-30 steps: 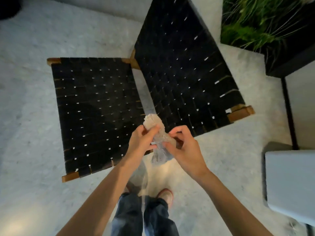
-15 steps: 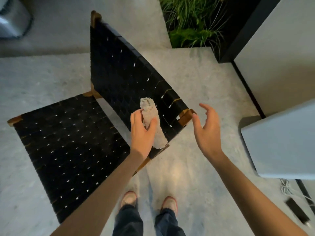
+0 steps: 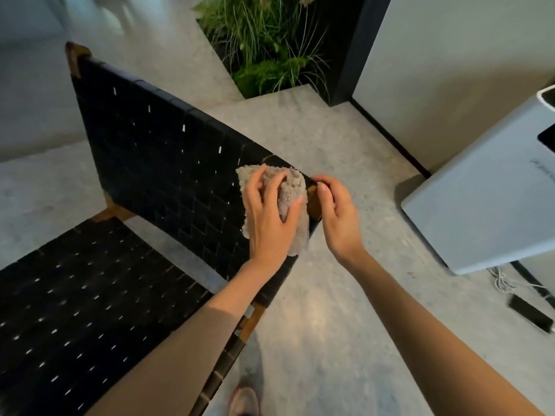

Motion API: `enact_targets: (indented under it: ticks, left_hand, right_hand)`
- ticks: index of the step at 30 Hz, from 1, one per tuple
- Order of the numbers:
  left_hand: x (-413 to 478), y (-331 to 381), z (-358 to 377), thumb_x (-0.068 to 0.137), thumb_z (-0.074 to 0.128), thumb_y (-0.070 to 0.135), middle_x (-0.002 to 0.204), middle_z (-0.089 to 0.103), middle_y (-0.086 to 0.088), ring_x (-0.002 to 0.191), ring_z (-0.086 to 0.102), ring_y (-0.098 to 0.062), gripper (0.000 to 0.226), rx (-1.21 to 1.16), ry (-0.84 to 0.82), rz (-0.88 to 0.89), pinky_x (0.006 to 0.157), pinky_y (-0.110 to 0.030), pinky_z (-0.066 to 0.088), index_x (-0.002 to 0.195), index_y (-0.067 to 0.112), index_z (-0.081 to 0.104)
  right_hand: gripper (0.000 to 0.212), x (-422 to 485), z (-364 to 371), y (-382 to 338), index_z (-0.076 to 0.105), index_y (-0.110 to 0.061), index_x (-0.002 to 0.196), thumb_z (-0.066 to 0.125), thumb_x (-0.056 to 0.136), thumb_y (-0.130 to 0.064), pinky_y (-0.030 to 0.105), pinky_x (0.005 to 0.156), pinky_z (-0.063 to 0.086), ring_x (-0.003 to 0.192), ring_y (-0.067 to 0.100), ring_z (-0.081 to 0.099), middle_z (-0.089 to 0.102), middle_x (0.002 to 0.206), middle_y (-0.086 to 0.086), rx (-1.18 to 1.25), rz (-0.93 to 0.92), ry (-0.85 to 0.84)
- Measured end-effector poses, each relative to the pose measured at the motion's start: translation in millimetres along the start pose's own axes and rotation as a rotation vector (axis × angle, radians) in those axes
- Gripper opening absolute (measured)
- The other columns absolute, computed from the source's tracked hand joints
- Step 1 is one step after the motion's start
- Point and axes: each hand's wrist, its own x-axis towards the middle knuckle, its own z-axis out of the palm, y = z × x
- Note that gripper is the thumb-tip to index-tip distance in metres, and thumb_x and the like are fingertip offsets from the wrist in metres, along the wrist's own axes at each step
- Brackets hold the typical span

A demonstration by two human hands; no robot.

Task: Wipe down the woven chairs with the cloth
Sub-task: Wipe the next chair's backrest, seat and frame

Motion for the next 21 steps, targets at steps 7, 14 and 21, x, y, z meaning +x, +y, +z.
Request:
enact_targets:
  ticks: [7, 14, 21]
  left_hand:
    - [-20, -25, 38, 0.094, 0.05, 0.028, 0.148, 0.035, -0.015, 0.138, 0.025, -0.024, 0.057, -0.058, 0.185, 0.198, 0.112, -0.056, 0.024, 0.141, 0.037, 0.018]
    - [-37, -59, 56, 0.092, 0.047, 0.028, 0.149, 0.037, -0.007, 0.14, 0.026, -0.027, 0.058, -0.129, 0.279, 0.308, 0.112, -0.058, 0.019, 0.137, 0.045, 0.014]
    - [-67, -110, 69, 0.092, 0.046, 0.024, 0.15, 0.03, 0.004, 0.142, 0.024, -0.02, 0.062, -0.16, 0.272, 0.42, 0.117, -0.052, 0.012, 0.135, 0.055, 0.012]
  right_hand:
    - [0.016, -1, 34, 18, 0.053, -0.027, 0.107, 0.038, 0.102, -0.021, 0.04, 0.092, 0.046, 0.101, 0.017, 0.055, 0.057, 0.103, -0.007, 0.204, -0.199, 0.275]
    - [0.012, 12, 51, 38, 0.049, -0.025, 0.104, 0.038, 0.103, -0.021, 0.029, 0.08, 0.046, 0.083, 0.006, 0.052, 0.055, 0.093, -0.008, 0.328, -0.418, 0.398]
    - [0.01, 20, 65, 49, 0.053, -0.025, 0.104, 0.046, 0.1, -0.032, 0.007, 0.071, 0.042, 0.074, -0.009, 0.052, 0.055, 0.082, -0.018, 0.498, -0.437, 0.503]
